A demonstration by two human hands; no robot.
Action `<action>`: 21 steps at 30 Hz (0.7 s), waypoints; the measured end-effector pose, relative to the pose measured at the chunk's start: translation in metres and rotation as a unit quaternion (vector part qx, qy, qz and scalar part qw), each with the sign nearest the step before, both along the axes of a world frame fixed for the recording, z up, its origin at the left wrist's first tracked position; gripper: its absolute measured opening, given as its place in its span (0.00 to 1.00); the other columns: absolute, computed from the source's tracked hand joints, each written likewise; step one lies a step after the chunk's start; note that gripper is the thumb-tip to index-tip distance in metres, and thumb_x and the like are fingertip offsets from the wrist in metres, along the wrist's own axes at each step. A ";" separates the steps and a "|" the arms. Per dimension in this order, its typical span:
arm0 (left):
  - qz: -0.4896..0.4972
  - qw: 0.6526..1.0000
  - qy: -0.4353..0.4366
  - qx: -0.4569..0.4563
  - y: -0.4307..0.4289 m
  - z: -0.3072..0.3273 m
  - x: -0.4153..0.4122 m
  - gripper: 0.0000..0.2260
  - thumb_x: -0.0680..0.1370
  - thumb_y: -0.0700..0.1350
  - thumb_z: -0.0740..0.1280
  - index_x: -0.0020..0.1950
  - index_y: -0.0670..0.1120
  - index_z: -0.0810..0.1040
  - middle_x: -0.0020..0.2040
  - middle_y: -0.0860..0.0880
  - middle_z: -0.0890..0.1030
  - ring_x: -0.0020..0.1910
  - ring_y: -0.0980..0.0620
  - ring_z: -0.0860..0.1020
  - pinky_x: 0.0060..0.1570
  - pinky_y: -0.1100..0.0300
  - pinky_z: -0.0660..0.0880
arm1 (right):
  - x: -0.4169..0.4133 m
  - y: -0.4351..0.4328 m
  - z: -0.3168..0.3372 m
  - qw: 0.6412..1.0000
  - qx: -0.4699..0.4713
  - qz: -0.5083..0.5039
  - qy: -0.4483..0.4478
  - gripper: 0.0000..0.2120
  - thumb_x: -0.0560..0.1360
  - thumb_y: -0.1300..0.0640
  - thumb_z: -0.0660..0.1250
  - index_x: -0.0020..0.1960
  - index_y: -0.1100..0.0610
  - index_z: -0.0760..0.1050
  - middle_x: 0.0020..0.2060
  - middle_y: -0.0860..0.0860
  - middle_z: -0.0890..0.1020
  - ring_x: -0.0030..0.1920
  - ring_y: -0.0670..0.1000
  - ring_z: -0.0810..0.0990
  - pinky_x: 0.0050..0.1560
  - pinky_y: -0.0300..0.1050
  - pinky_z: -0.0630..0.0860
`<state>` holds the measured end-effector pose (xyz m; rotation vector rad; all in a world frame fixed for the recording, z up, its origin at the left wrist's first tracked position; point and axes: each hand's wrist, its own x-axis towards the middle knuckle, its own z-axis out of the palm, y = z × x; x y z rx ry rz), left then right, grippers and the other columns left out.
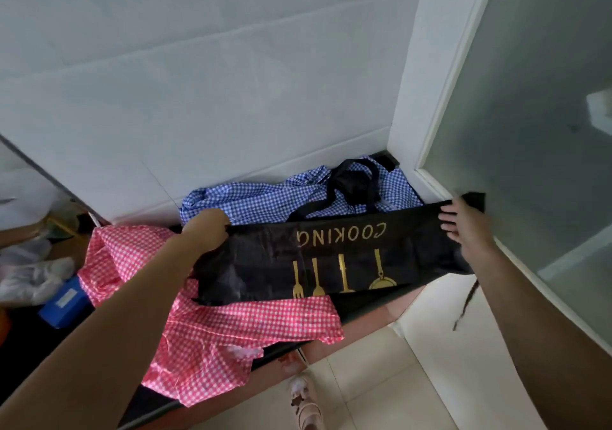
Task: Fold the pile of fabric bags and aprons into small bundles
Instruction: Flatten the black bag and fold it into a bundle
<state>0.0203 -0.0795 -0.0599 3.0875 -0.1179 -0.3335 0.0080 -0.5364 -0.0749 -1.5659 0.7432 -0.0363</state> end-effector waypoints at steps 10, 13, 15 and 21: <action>0.103 0.988 -0.106 0.040 -0.031 -0.062 0.015 0.17 0.74 0.33 0.62 0.64 0.40 0.72 0.60 0.39 0.74 0.59 0.38 0.73 0.58 0.42 0.70 | -0.041 0.032 -0.078 0.984 -0.176 0.015 0.024 0.18 0.74 0.52 0.70 0.60 0.59 0.75 0.56 0.55 0.79 0.51 0.52 0.77 0.50 0.47 0.73; -0.028 0.970 -0.238 -0.049 -0.069 -0.073 -0.010 0.20 0.66 0.33 0.69 0.57 0.42 0.77 0.52 0.42 0.77 0.52 0.42 0.73 0.54 0.41 0.70 | -0.062 0.031 -0.097 0.978 -0.122 -0.149 0.081 0.31 0.66 0.42 0.75 0.52 0.68 0.75 0.42 0.57 0.77 0.43 0.57 0.75 0.44 0.49 0.73; -0.121 0.966 -0.206 -0.096 -0.101 -0.081 -0.030 0.20 0.67 0.36 0.73 0.57 0.47 0.78 0.52 0.48 0.78 0.53 0.47 0.75 0.56 0.45 0.72 | -0.069 0.027 -0.101 0.971 0.004 -0.193 0.141 0.27 0.70 0.47 0.74 0.53 0.70 0.75 0.36 0.54 0.74 0.40 0.59 0.76 0.51 0.54 0.76; -0.152 0.982 0.007 -0.114 -0.160 -0.103 -0.045 0.26 0.81 0.57 0.48 0.78 0.53 0.52 0.77 0.52 0.56 0.77 0.51 0.52 0.74 0.49 0.42 | -0.067 0.015 -0.096 0.930 0.277 -0.238 0.047 0.09 0.74 0.55 0.71 0.48 0.60 0.76 0.45 0.52 0.80 0.44 0.47 0.79 0.45 0.39 0.76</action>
